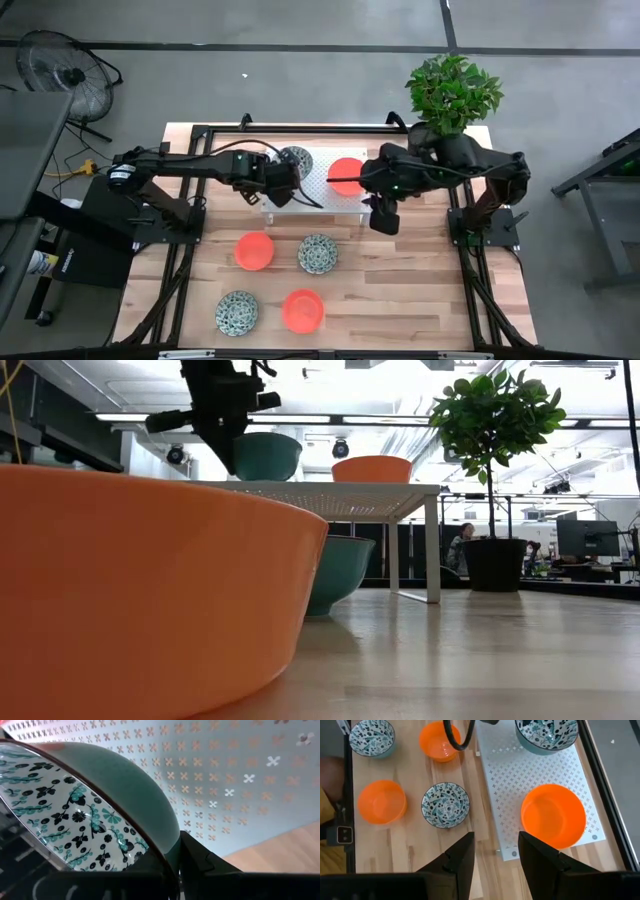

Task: Pick & Place Mini bowls
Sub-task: Put the bottom right green and white patterned bowl on the shelf

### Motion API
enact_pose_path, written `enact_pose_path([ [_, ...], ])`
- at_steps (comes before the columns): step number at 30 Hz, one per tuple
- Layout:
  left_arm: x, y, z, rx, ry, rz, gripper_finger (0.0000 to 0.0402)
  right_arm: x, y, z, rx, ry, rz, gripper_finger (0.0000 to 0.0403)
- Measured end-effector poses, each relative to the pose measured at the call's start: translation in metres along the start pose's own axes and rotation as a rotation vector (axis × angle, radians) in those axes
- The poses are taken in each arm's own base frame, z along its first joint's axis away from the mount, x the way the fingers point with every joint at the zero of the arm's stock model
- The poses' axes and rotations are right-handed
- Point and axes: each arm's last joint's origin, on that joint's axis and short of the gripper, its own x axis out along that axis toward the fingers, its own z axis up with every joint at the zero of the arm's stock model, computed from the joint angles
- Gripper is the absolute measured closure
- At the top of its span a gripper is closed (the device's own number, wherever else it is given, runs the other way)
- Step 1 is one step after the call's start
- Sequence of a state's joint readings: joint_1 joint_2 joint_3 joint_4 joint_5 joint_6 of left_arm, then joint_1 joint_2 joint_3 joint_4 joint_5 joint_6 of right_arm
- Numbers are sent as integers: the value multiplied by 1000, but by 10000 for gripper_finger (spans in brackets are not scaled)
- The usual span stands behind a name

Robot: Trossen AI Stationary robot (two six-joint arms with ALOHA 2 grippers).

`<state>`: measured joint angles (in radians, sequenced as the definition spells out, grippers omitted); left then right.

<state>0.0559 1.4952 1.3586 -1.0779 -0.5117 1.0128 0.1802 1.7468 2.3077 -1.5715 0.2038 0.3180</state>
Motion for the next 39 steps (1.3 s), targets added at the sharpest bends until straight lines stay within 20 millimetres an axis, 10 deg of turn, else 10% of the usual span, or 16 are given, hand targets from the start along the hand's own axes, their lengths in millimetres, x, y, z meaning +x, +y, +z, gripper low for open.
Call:
enact_pose_path([
  [23,21,-3,13,-5,47,-76,389,0,0,0,7,-3,-6,263],
  [39,21,-5,13,-12,38,-106,280,0,0,0,-3,-3,-6,263],
])
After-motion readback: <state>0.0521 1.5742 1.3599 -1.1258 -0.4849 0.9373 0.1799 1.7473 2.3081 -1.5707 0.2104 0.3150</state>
